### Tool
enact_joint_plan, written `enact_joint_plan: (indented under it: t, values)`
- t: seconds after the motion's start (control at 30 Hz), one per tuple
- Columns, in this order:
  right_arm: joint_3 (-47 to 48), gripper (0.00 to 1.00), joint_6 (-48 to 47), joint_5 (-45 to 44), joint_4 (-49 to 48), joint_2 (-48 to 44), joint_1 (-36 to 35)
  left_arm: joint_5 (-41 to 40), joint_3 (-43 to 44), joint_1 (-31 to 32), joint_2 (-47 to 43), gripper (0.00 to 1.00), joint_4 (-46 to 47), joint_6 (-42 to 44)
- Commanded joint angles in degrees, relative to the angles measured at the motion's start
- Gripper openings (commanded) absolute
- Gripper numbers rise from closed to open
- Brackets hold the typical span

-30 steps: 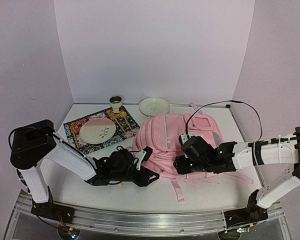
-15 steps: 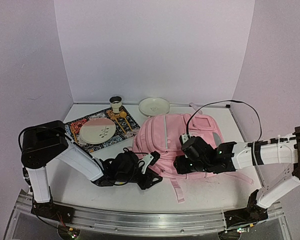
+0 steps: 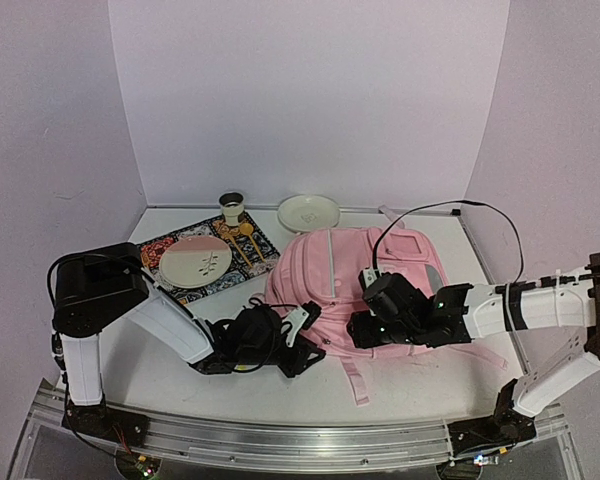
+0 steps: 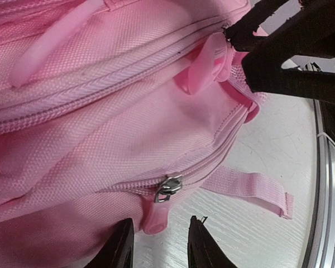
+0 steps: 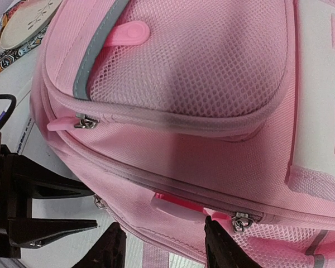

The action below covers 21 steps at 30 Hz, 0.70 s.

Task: Pack the student bag
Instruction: Pick up the largest pocket of the bag from the student bag.

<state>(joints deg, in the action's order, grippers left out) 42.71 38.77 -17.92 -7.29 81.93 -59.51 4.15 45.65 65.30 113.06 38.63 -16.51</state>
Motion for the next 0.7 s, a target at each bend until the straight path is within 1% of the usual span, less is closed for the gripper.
enact_joint_plan:
  t: [0.0, 0.27, 0.43, 0.5, 0.57, 0.63, 0.67]
  values:
    - [-0.87, 0.49, -0.31, -0.66, 0.87, -1.17, 0.09, -3.26, -0.36, -0.01, -1.41, 0.36, 2.54, -0.66]
    - [-0.11, 0.49, -0.48, 0.37, 0.61, -0.01, 0.07, 0.76, 2.58, 0.0, 1.52, 0.35, 2.58, -0.54]
    - [-0.76, 0.49, -0.06, 0.47, 0.37, -0.41, 0.1, 1.97, 3.8, 0.0, 3.47, 0.31, 2.59, -0.98]
    - [-0.86, 0.49, 0.04, 0.78, 0.21, -0.27, 0.12, 2.68, 4.38, 0.04, 4.29, 0.28, 2.66, -1.32]
    - [-0.94, 0.5, 0.14, 1.02, 0.19, -0.15, 0.14, 3.44, 4.99, 0.01, 4.75, 0.23, 2.83, -1.55]
    - [-1.1, 0.5, 0.19, 1.3, 0.17, -0.23, 0.07, 4.31, 5.44, 0.01, 4.9, 0.17, 2.91, -1.72]
    - [-1.24, 0.51, 0.33, 1.36, 0.17, -0.43, 0.06, 4.78, 5.52, -0.03, 4.81, 0.12, 2.93, -1.8]
